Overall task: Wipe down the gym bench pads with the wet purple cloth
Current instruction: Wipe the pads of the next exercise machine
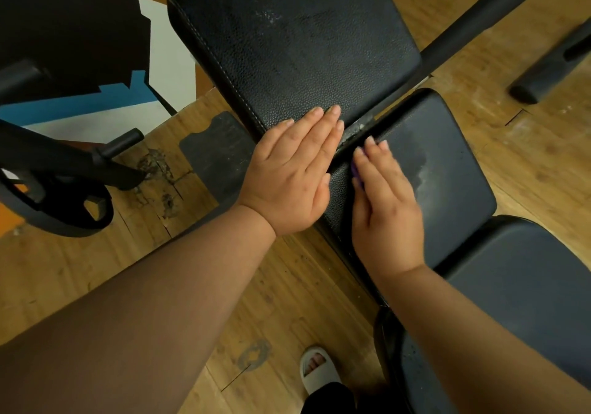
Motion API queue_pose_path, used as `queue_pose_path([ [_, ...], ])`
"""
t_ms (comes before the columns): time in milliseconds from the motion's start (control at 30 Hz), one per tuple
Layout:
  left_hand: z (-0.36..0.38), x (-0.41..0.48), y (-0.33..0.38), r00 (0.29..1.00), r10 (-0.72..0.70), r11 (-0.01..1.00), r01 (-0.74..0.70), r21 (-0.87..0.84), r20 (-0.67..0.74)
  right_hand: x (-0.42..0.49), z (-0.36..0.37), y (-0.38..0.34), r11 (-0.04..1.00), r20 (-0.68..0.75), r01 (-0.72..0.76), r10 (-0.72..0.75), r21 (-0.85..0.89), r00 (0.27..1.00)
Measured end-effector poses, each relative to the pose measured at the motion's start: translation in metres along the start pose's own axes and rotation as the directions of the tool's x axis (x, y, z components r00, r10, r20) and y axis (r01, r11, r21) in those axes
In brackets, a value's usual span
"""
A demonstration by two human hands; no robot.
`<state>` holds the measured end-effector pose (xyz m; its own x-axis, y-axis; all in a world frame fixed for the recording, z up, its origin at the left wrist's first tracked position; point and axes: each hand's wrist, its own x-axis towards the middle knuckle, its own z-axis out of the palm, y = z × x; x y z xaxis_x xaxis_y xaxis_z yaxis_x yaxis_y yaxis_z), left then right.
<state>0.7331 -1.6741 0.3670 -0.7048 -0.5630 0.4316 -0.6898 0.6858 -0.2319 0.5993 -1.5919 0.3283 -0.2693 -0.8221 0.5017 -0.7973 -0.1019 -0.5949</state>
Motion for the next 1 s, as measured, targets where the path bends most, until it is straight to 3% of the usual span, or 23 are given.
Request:
queue_pose_path([
  [100,-0.002,0.001,0.001,1.000,-0.013,1.000,0.013,-0.014,-0.002,0.014,-0.008,0.013,0.998,0.045,0.060,-0.059,-0.027,0.997],
  [200,-0.005,0.002,0.008,0.998,-0.064,0.997,0.064,-0.042,-0.009,0.048,-0.007,0.023,0.998,-0.024,-0.045,0.045,-0.034,0.999],
  [300,-0.012,0.012,0.030,0.980,-0.199,0.978,0.200,-0.061,0.027,0.040,-0.008,0.029,0.999,-0.045,-0.012,0.011,-0.034,0.999],
  [467,-0.007,0.039,0.068,0.924,-0.366,0.929,0.369,-0.012,0.111,0.000,-0.025,0.043,0.996,0.050,0.076,-0.074,-0.053,0.996],
  [633,0.001,0.038,0.075,0.914,-0.384,0.923,0.384,0.028,0.135,0.036,-0.022,0.050,0.998,0.019,0.054,-0.054,-0.022,0.998],
  [833,0.003,0.039,0.077,0.908,-0.389,0.921,0.386,0.050,0.152,0.013,-0.030,0.057,0.991,0.099,0.128,-0.124,-0.036,0.987],
  [1000,0.002,0.041,0.078,0.903,-0.399,0.917,0.396,0.055,0.156,0.049,-0.021,0.057,0.993,0.032,0.118,-0.117,-0.031,0.993],
])
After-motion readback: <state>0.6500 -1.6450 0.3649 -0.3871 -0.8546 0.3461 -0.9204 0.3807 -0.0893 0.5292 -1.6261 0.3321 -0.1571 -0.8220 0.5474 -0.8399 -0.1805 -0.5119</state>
